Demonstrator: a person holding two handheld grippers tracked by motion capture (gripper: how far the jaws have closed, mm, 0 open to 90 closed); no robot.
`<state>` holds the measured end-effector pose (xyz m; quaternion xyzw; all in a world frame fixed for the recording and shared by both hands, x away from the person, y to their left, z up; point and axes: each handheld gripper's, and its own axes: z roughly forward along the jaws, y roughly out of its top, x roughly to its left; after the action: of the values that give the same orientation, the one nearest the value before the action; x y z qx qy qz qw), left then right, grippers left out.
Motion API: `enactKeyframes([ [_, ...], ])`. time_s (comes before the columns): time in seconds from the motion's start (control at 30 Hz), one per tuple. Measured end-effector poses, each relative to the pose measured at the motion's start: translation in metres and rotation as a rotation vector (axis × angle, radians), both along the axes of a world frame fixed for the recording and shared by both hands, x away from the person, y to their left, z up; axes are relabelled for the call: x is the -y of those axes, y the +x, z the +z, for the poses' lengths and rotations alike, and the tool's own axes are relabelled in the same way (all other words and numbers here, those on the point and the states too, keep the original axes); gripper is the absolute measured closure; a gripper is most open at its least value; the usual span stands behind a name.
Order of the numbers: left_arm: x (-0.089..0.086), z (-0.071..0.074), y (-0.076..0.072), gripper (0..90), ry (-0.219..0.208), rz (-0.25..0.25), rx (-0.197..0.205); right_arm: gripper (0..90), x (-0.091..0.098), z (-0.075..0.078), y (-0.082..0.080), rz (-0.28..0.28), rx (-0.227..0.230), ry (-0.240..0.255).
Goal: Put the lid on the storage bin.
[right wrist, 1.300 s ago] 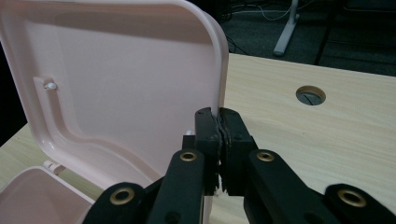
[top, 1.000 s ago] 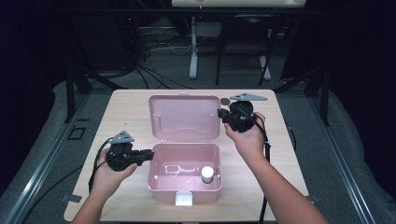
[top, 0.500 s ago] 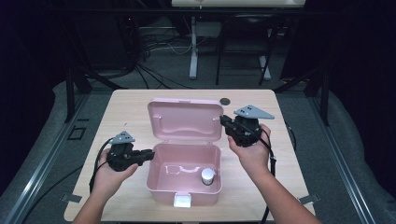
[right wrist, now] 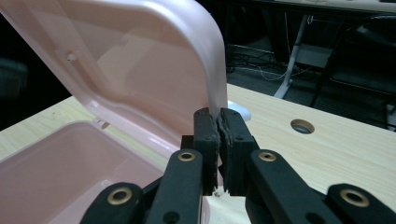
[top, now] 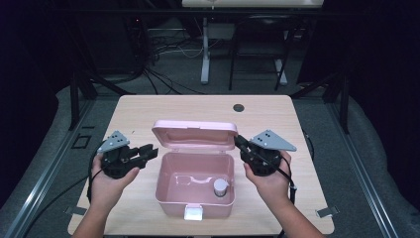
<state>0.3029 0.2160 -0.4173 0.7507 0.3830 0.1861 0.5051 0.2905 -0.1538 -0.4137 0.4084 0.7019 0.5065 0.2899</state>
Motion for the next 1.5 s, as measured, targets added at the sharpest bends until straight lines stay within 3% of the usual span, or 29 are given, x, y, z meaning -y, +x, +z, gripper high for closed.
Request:
enactKeyframes([
  [0.1, 0.004, 0.011, -0.002, 63.4, 0.015, 0.017, 0.046, 85.5, 0.002, -0.002, -0.006, 0.010, -0.006, 0.003],
  [0.2, 0.006, 0.017, -0.003, 62.9, 0.005, 0.007, 0.064, 85.1, 0.003, -0.004, -0.011, 0.020, -0.009, 0.009],
  [0.4, 0.009, 0.022, -0.009, 72.6, 0.026, -0.031, 0.072, 82.4, 0.005, -0.007, -0.018, 0.049, -0.044, 0.010],
  [0.47, 0.009, 0.020, -0.013, 74.2, 0.038, -0.030, 0.073, 78.1, 0.008, -0.011, -0.020, 0.063, -0.077, 0.029],
  [0.63, 0.003, 0.012, -0.022, 79.3, 0.035, -0.054, 0.053, 73.1, 0.013, -0.026, -0.027, 0.083, -0.132, 0.012],
  [0.87, 0.000, 0.004, -0.035, 78.8, 0.055, -0.075, 0.049, 71.4, 0.029, -0.035, -0.039, 0.064, -0.153, 0.037],
  [1.1, -0.002, -0.007, -0.047, 79.0, 0.064, -0.092, 0.033, 69.9, 0.046, -0.049, -0.031, -0.007, -0.182, 0.025],
  [1.5, -0.006, -0.029, -0.062, 79.8, 0.075, -0.116, -0.003, 68.6, 0.053, -0.066, -0.020, -0.043, -0.231, 0.040],
])
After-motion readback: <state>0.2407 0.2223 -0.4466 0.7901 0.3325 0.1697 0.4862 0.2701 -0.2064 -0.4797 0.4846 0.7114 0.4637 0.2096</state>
